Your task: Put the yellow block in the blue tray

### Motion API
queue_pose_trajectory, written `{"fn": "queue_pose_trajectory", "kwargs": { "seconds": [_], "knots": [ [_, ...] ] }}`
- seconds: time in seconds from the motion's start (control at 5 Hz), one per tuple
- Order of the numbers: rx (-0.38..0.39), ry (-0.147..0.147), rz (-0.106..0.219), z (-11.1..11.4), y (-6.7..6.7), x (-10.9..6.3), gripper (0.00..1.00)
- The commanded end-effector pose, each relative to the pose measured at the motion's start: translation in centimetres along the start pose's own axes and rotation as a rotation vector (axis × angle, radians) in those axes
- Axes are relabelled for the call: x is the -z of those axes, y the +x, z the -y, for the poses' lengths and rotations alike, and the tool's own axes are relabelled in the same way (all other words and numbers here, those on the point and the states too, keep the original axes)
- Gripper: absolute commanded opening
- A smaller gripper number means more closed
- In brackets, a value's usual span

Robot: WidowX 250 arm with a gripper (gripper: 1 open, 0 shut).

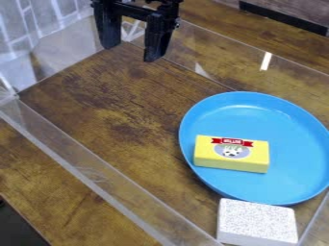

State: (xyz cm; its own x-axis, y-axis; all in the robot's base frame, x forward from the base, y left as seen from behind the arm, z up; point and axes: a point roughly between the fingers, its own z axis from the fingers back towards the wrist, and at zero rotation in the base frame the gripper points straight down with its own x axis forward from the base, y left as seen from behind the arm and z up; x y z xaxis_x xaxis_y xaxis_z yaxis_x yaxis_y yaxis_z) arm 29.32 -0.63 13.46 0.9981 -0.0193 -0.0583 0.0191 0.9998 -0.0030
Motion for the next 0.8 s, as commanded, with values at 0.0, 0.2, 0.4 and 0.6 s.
{"fn": "queue_pose_trajectory", "kwargs": {
  "seconds": [0.0, 0.2, 0.4, 0.6],
  "knots": [
    [0.077, 0.01, -0.001, -0.3, 0.8, 0.4, 1.0],
    [0.147, 0.023, 0.005, -1.1, 1.7, 0.7, 1.0],
    [0.172, 0.038, 0.029, -1.3, 2.6, -0.2, 1.0],
    [0.16, 0.044, 0.046, -1.8, 3.2, -1.0, 1.0]
  ]
}}
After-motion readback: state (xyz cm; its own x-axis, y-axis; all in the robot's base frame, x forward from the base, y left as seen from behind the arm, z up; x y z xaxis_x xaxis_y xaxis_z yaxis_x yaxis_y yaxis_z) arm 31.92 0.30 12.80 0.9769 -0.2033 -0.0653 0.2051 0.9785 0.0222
